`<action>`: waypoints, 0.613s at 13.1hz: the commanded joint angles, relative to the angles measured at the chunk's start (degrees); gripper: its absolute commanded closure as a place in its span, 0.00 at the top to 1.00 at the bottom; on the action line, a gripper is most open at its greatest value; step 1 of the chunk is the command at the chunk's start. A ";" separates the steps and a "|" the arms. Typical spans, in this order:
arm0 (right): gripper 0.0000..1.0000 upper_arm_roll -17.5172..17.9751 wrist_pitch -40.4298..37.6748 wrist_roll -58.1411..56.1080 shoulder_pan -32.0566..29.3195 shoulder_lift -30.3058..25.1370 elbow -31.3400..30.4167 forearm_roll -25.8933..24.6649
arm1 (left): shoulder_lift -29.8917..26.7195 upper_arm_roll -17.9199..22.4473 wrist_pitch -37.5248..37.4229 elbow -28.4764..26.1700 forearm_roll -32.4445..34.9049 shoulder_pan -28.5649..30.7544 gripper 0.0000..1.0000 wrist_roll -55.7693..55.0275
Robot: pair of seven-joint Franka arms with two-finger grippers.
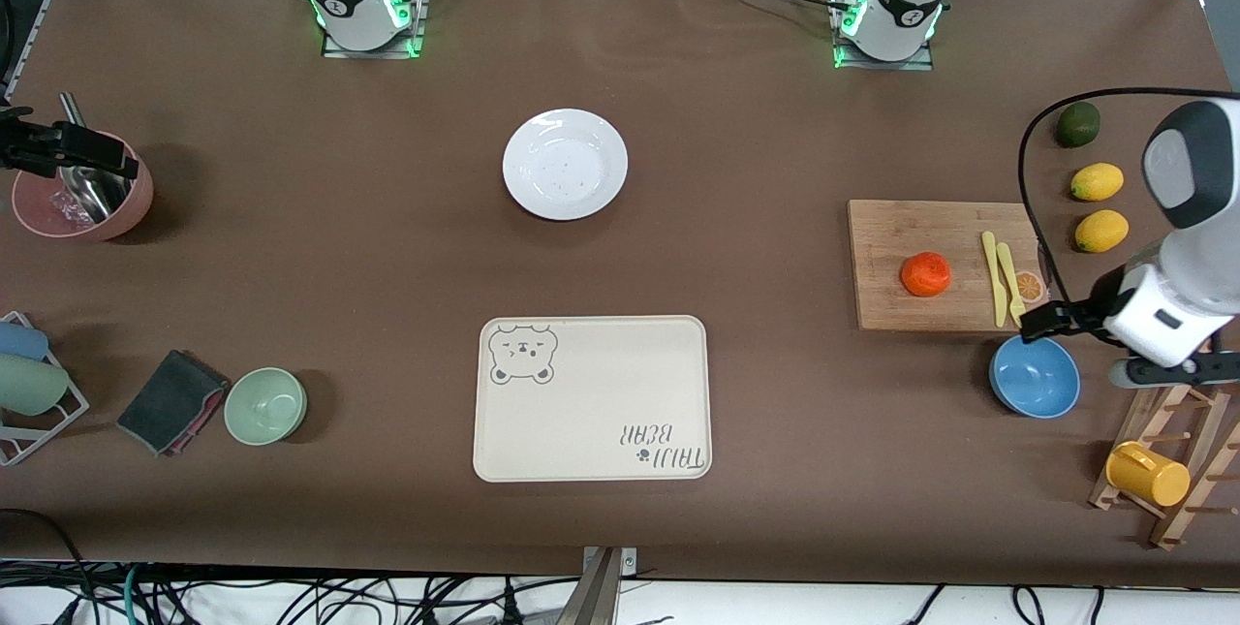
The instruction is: Place orange and plate with both arms
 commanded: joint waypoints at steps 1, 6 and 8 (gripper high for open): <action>1.00 -0.01 -1.28 0.65 -0.24 0.04 0.51 0.89 | -10.71 -0.55 1.92 -7.92 0.27 0.60 1.00 -0.48; 1.00 0.17 -1.37 -0.05 -0.06 -0.05 0.60 0.81 | -19.97 -1.33 -10.25 -11.73 -1.13 0.34 1.00 -0.48; 1.00 0.17 -1.37 -0.05 -0.15 -0.05 0.60 0.81 | -20.26 -2.91 -14.24 -9.10 -1.22 0.34 1.00 -0.57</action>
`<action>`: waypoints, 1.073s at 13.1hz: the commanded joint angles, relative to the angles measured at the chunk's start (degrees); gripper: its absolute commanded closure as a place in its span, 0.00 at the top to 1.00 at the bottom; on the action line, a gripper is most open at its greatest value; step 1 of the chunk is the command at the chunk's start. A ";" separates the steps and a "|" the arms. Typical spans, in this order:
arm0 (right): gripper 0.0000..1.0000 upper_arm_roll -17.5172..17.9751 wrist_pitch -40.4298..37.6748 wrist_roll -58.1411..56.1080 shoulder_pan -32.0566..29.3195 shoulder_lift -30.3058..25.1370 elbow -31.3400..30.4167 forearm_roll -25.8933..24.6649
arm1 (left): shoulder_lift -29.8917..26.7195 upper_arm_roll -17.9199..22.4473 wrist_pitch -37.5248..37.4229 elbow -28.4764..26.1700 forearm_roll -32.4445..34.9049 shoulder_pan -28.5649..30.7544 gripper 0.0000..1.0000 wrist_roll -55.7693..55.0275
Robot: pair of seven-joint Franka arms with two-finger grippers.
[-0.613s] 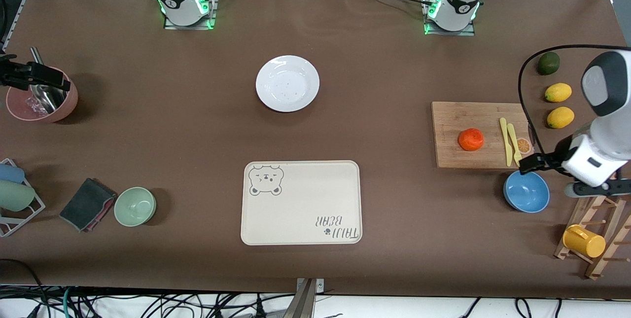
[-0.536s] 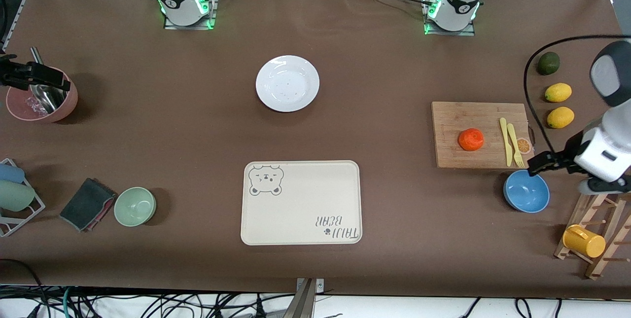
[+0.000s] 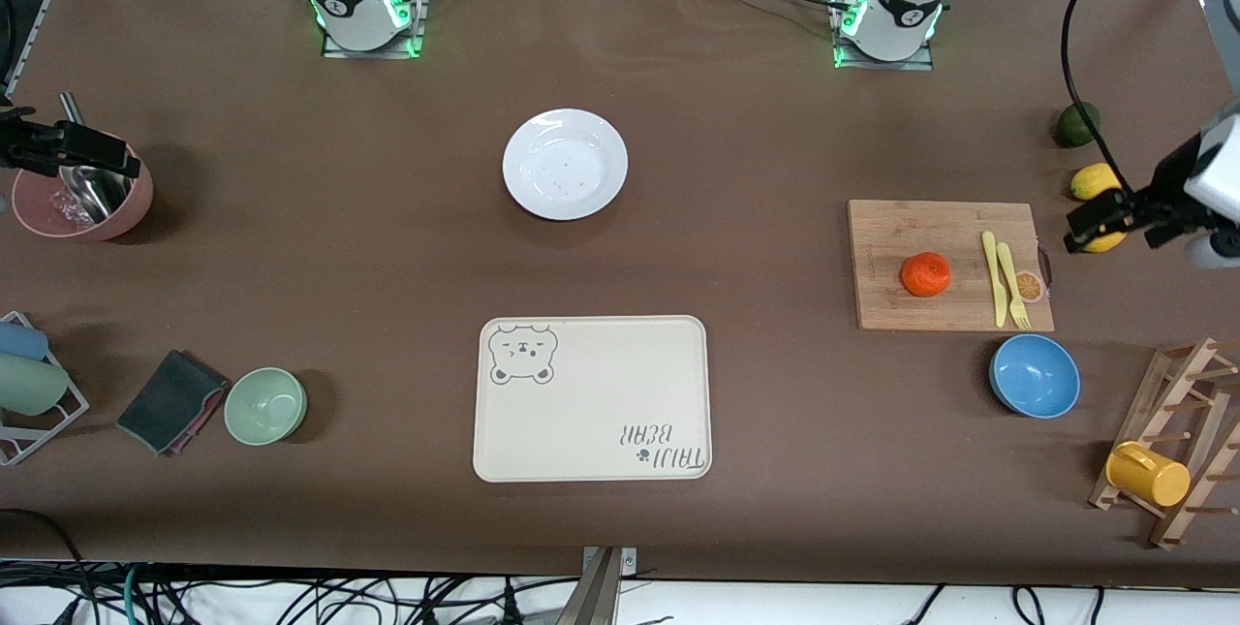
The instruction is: Place orange and plate with both arms
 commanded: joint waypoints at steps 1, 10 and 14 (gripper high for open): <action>1.00 0.08 -1.02 -0.05 -0.08 -0.07 0.64 0.80 | -2.02 -1.56 -3.84 1.02 -0.90 0.26 1.00 -0.47; 1.00 0.08 -1.02 -0.05 -0.08 -0.07 0.64 0.89 | -0.08 -1.47 -8.77 3.49 -0.20 0.26 1.00 -0.38; 1.00 0.08 -1.02 -0.05 -0.17 -0.07 0.64 0.80 | 0.01 -1.47 -8.77 3.49 -0.20 0.34 1.00 -0.38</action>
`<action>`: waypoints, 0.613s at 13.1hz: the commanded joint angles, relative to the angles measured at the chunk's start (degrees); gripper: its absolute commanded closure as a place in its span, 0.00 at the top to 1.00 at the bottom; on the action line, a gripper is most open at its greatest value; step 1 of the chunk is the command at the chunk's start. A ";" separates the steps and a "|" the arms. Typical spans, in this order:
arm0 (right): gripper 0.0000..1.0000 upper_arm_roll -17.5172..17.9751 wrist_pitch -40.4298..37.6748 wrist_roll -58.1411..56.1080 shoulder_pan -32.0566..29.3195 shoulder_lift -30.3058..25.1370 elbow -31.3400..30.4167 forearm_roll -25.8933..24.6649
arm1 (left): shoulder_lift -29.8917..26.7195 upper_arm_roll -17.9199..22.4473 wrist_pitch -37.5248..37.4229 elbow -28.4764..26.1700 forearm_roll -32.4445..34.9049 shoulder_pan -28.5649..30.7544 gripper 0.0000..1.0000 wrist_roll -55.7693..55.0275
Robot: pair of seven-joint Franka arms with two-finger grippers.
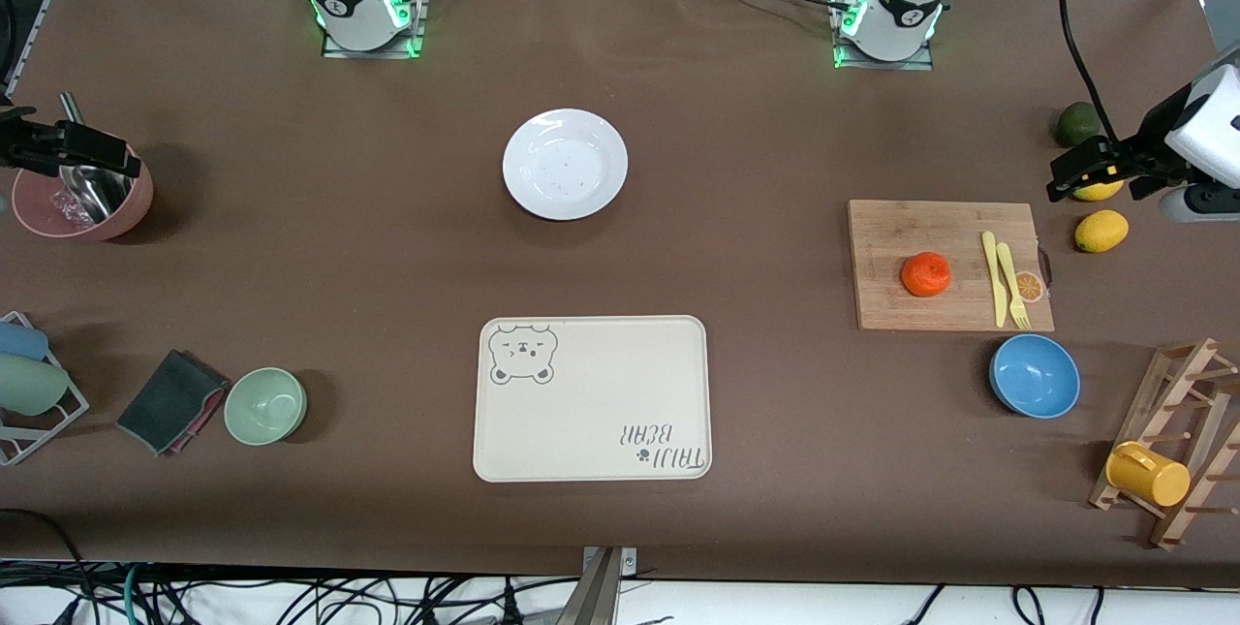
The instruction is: Place orange and plate with both arms
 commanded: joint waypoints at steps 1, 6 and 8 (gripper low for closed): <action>1.00 0.06 -0.95 -0.05 -0.08 -0.07 0.63 0.87 | 1.00 -0.14 -1.59 2.18 -0.19 0.34 1.00 -0.19; 1.00 -0.02 -0.95 -0.05 -0.08 -0.07 0.63 0.78 | 1.61 -0.14 -1.59 2.18 -0.45 -0.36 1.00 -0.19; 1.00 -0.02 -0.95 -0.05 -0.17 -0.07 0.63 0.87 | 1.70 -0.14 -1.59 2.09 -0.45 -0.37 1.00 -0.10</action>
